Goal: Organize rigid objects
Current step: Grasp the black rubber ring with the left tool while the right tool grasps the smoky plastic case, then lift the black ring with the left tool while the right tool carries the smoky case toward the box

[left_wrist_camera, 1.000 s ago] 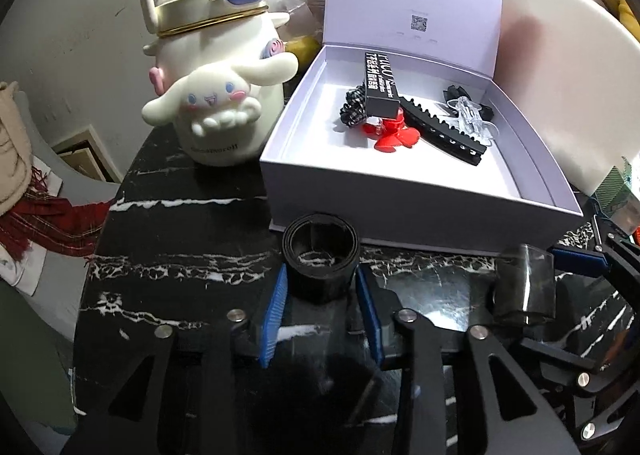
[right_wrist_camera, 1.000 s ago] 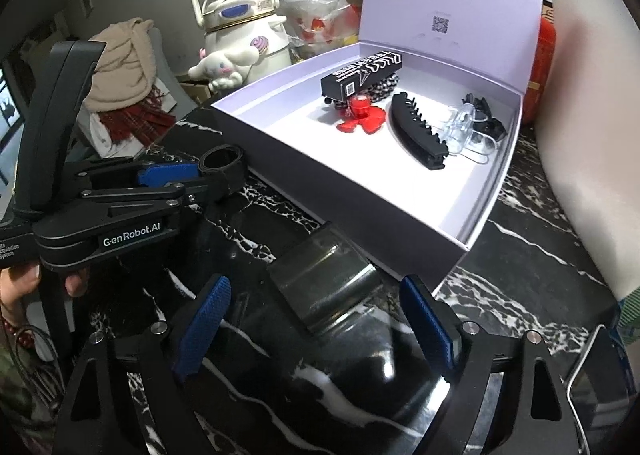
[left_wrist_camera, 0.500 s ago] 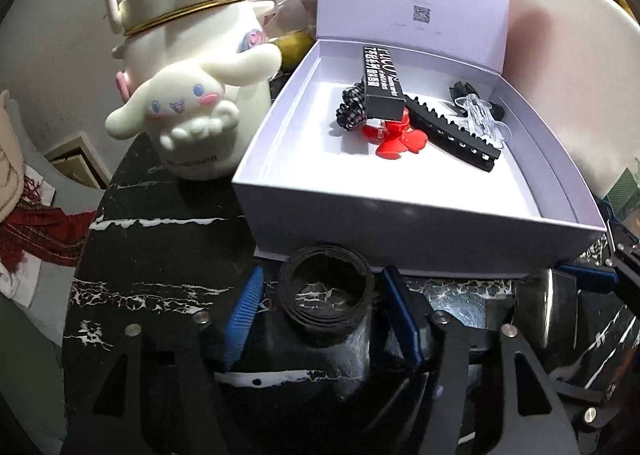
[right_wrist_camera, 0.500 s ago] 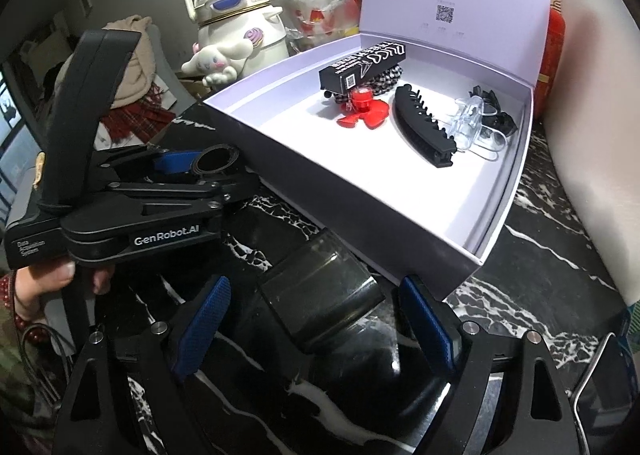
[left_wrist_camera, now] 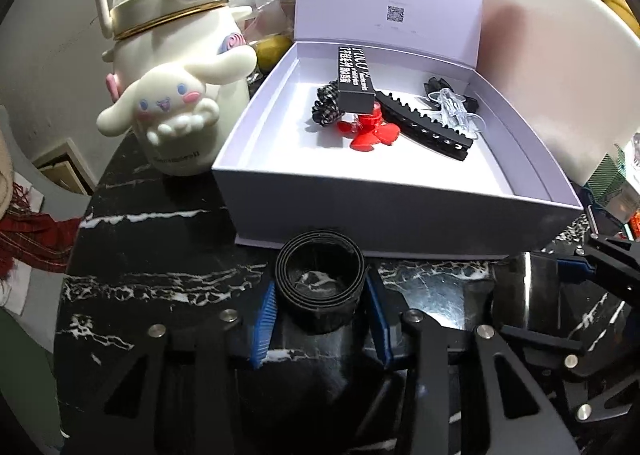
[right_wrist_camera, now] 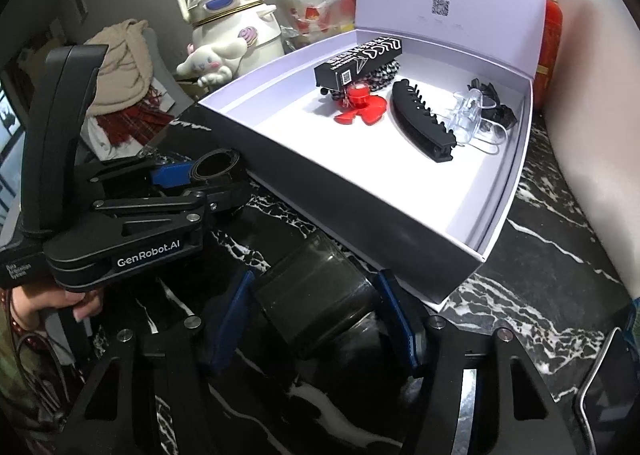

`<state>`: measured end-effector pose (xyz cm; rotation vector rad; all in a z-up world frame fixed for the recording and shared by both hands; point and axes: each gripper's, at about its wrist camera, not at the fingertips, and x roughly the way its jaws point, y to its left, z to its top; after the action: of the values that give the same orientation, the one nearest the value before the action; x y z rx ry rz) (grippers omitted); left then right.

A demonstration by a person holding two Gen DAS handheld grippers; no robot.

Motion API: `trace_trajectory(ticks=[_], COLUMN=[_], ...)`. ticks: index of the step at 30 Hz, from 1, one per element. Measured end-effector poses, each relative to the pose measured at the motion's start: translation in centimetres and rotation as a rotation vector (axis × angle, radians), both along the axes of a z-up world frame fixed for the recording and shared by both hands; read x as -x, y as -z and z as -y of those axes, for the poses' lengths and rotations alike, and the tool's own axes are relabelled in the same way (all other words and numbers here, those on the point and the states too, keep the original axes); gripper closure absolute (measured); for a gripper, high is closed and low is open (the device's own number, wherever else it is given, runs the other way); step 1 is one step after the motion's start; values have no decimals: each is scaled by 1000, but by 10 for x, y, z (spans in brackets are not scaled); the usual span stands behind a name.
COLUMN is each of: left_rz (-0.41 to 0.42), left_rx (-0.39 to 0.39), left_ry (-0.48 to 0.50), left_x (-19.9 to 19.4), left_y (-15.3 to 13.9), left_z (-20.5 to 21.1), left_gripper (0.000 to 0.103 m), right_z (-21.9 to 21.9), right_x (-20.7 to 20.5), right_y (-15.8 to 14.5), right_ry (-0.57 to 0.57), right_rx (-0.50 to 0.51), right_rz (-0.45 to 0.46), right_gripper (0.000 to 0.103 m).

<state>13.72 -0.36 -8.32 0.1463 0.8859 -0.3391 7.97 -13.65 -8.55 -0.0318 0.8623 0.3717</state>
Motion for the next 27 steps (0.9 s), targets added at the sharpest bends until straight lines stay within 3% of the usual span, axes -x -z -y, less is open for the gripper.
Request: trace_trajectory(ticks=[27], left_rz=[-16], left_rx=[-45], left_ry=[126], left_x=[96], left_y=[-9], left_z=[26], left_gripper=[63], right_z=[27], right_x=[71], right_y=[-4], right_ry=[-32], right_rx=[89], right_rz=[-1], right_gripper=[41])
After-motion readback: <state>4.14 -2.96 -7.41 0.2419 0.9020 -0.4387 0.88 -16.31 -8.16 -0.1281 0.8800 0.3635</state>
